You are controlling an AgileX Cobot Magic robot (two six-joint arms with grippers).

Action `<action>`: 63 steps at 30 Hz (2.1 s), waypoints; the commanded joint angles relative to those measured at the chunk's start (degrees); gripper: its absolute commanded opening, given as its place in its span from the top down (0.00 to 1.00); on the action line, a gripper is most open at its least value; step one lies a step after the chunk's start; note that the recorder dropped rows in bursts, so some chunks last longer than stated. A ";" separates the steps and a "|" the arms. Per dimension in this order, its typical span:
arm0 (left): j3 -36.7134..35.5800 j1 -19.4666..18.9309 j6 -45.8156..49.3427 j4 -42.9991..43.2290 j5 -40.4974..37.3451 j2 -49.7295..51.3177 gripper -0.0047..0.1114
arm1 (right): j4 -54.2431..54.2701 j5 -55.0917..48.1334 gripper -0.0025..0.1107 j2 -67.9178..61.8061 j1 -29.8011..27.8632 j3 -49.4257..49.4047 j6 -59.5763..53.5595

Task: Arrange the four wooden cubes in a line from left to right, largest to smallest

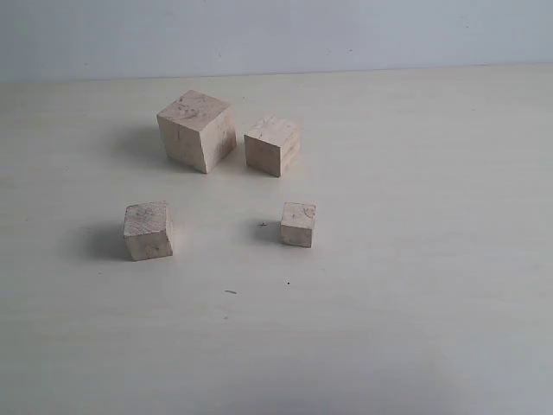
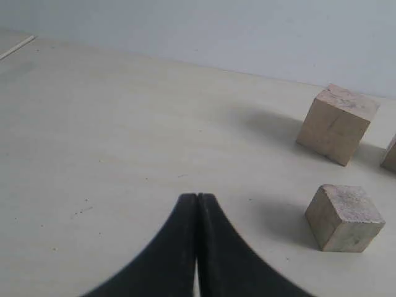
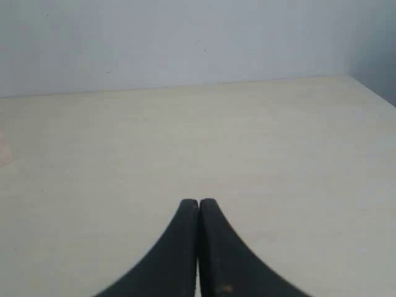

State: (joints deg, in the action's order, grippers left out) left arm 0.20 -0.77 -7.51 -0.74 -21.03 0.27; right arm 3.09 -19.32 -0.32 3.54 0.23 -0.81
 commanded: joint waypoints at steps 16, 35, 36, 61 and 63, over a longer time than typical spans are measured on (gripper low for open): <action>-0.20 0.32 0.17 0.06 0.65 -0.27 0.96 | -0.14 25.49 0.98 0.32 -0.26 -0.23 -0.05; -0.20 0.32 0.17 0.06 0.65 -0.27 0.96 | 1.35 36.61 0.98 -2.70 -0.26 11.98 11.11; -0.20 0.32 0.17 0.06 0.65 -0.27 0.96 | 1.35 35.21 0.98 -4.56 -0.26 15.00 11.37; -0.20 0.32 0.17 0.06 0.65 -0.27 0.96 | 34.95 -23.72 0.98 -75.00 21.47 52.73 -11.79; -0.20 0.32 0.17 0.06 0.65 -0.27 0.96 | 34.84 -21.92 0.98 -78.30 21.47 52.73 -12.71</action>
State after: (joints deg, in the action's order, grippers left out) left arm 0.20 -0.77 -7.51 -0.74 -21.03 0.27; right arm 36.49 -42.43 -74.35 24.85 52.64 -11.58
